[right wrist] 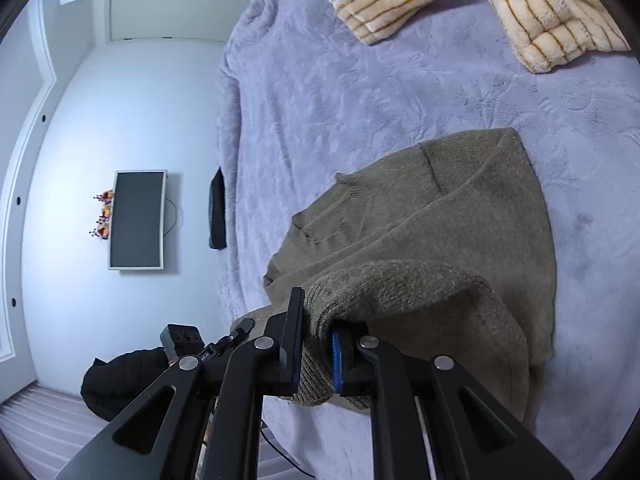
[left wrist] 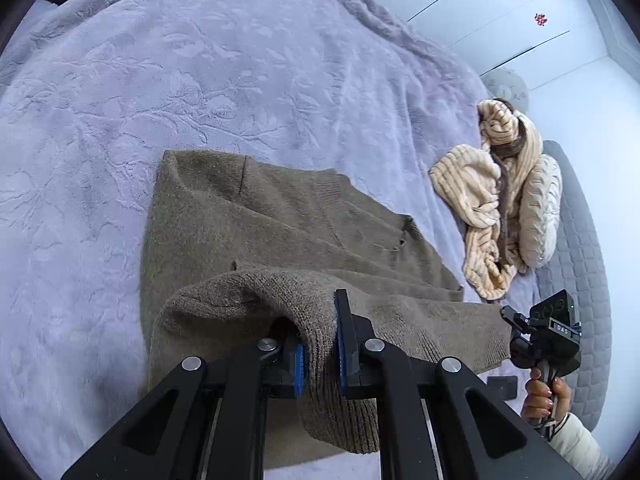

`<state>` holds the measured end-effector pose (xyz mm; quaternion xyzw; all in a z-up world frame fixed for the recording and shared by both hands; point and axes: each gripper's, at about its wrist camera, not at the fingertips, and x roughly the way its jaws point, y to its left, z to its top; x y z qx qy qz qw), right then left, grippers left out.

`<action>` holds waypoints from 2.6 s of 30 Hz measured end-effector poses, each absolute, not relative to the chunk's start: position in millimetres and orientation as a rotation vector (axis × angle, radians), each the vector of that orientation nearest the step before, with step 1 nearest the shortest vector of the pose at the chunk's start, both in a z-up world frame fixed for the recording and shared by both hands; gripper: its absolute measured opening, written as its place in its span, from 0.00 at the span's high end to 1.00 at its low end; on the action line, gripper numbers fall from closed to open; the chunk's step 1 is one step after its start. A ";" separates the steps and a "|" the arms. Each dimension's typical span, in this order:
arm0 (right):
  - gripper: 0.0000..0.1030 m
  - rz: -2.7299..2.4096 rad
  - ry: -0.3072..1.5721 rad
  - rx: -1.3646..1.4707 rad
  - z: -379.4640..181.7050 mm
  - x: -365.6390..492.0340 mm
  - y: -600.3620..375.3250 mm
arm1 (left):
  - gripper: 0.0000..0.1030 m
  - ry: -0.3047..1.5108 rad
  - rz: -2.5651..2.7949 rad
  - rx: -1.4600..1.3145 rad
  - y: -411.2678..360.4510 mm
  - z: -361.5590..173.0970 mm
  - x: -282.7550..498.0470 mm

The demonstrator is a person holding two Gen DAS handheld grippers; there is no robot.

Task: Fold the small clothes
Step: 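Lift the hem with both grippers and fold it toward the collar, then lay the folded hem down and open both grippers, withdrawing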

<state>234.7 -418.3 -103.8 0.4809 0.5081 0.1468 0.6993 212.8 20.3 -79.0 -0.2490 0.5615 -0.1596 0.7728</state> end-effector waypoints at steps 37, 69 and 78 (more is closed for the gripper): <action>0.75 0.266 1.118 1.156 -137.1 304.2 -430.3 | 0.48 1.194 -0.218 -0.598 12.8 -87.4 255.7; 0.47 0.027 1.285 0.625 -121.1 253.6 -439.4 | 0.48 1.254 0.038 -0.319 44.4 -95.3 246.4; 0.47 -0.014 1.332 0.607 -112.1 179.0 -430.3 | 0.48 1.312 0.059 -0.329 46.5 -84.7 164.8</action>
